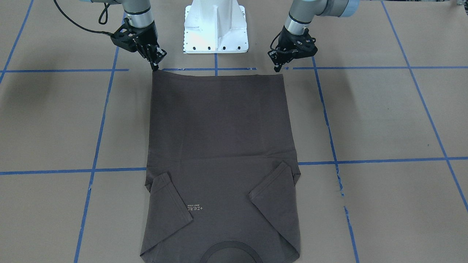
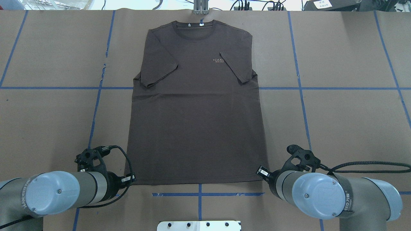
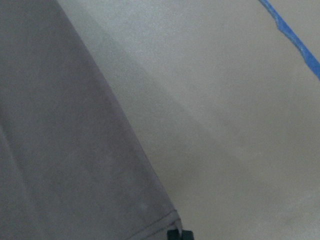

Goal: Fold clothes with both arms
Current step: 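Grasp the hem corners nearest the robot with both grippers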

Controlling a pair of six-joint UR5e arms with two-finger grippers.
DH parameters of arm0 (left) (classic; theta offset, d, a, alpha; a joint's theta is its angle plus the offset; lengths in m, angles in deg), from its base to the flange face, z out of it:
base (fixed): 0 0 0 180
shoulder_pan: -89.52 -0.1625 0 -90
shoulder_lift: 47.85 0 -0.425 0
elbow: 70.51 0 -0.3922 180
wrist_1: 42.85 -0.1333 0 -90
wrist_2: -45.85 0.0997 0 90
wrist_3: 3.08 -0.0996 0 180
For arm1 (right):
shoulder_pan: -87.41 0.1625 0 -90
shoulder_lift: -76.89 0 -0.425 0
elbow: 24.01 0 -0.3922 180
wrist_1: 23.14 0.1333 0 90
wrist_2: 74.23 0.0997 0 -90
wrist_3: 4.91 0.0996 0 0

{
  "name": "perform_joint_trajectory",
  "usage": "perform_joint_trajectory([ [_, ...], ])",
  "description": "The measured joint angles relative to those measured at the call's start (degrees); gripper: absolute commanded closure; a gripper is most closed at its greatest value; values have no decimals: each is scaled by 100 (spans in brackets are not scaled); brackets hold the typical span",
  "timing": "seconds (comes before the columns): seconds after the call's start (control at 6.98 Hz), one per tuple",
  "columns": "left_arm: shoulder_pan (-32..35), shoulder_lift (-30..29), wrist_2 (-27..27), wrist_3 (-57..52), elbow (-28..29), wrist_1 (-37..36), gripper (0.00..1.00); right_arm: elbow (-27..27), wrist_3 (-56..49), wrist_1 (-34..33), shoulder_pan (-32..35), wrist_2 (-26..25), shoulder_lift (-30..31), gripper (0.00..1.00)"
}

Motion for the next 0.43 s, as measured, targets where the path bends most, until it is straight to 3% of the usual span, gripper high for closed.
perform_joint_trajectory([
  [0.14,-74,-14,11,10,-71,-239,70,-59,6,2,-9,0,57,100],
  [0.29,-112,-39,11,3,-45,-353,59,-86,9,3,-12,0,90,100],
  [0.43,-108,-64,11,-38,32,-393,58,-94,10,4,-15,0,103,100],
])
